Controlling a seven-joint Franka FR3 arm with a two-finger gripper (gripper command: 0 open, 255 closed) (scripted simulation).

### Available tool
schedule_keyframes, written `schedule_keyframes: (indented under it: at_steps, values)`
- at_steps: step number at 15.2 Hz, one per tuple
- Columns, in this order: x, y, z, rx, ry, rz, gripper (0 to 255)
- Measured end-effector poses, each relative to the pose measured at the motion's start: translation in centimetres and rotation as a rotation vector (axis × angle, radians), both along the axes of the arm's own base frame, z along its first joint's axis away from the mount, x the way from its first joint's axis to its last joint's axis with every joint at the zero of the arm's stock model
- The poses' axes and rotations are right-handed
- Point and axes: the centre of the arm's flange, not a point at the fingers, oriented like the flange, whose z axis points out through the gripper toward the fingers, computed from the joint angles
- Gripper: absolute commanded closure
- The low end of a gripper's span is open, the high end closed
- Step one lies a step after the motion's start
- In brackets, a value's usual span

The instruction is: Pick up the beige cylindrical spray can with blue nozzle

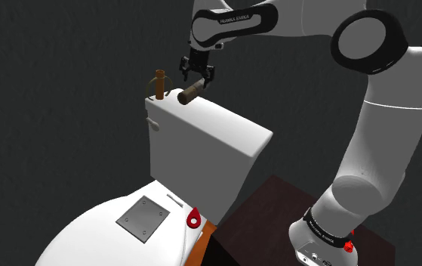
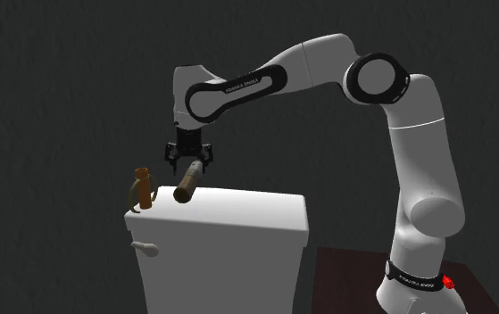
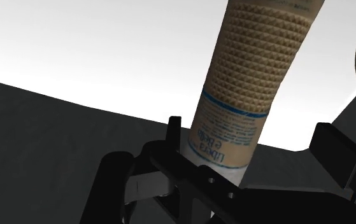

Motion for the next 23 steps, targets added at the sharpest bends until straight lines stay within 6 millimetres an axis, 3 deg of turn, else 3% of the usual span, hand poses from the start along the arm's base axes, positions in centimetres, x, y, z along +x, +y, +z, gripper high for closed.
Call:
schedule_keyframes:
  at_steps: [6, 7, 17, 23]
  values:
    - [0.1, -0.1, -3.0, 0.0, 0.0, -0.009, 0]
    - [0.2, -0.2, -3.3, 0.0, 0.0, -0.01, 255]
    - [0.2, -0.2, -3.5, 0.0, 0.001, -0.01, 255]
    - [0.3, -0.1, -0.9, 0.0, 0.0, -0.01, 255]
